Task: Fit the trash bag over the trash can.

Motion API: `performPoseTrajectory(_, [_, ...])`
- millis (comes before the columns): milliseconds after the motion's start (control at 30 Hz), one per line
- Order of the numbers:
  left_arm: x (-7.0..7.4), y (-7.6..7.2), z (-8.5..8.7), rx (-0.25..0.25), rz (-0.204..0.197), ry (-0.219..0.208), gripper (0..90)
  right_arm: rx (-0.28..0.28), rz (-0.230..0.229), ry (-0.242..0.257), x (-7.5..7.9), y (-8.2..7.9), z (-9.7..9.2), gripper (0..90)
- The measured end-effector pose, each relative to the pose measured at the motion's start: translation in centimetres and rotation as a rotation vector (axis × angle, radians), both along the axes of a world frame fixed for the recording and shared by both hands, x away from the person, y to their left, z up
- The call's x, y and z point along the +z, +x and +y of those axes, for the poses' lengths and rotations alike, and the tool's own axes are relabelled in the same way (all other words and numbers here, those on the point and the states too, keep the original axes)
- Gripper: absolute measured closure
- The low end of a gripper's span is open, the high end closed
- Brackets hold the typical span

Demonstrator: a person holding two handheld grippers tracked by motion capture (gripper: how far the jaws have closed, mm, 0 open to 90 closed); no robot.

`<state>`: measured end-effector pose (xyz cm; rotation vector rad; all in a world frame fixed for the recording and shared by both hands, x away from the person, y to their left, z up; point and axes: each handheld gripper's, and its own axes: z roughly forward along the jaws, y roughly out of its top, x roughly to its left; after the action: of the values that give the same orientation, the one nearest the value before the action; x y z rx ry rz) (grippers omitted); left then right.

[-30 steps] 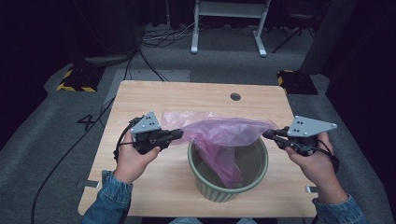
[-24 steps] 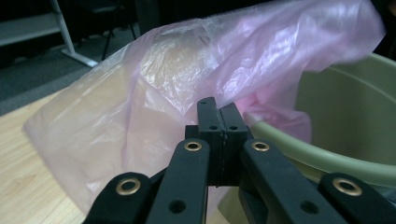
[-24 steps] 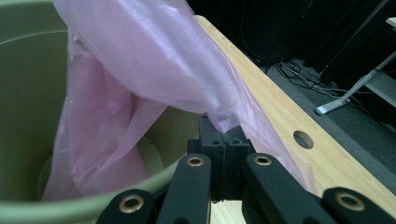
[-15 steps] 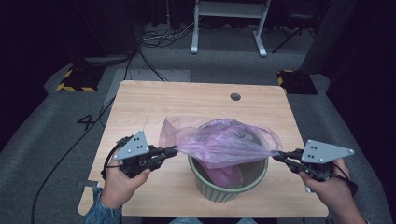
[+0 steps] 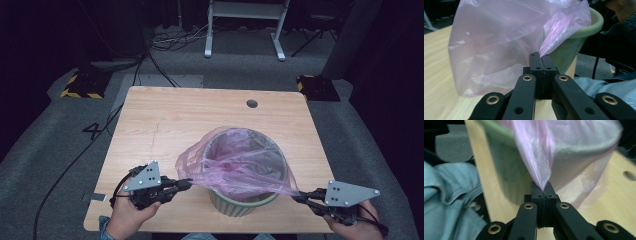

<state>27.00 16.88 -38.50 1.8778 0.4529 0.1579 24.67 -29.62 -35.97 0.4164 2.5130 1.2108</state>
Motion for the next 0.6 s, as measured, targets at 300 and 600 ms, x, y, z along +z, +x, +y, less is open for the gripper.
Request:
performPoseTrajectory(300, [-0.8, 0.1, -0.9, -0.046, 0.016, -0.009, 90.0, 0.056, 0.103, -0.029, -3.0, 0.0, 0.9, 90.0])
performPoseTrajectory(600, [-1.8, 0.1, -1.7, -0.103, 0.034, 0.025, 90.0, 0.115, 0.172, -0.108, -5.0, -0.1, 2.2, 90.0])
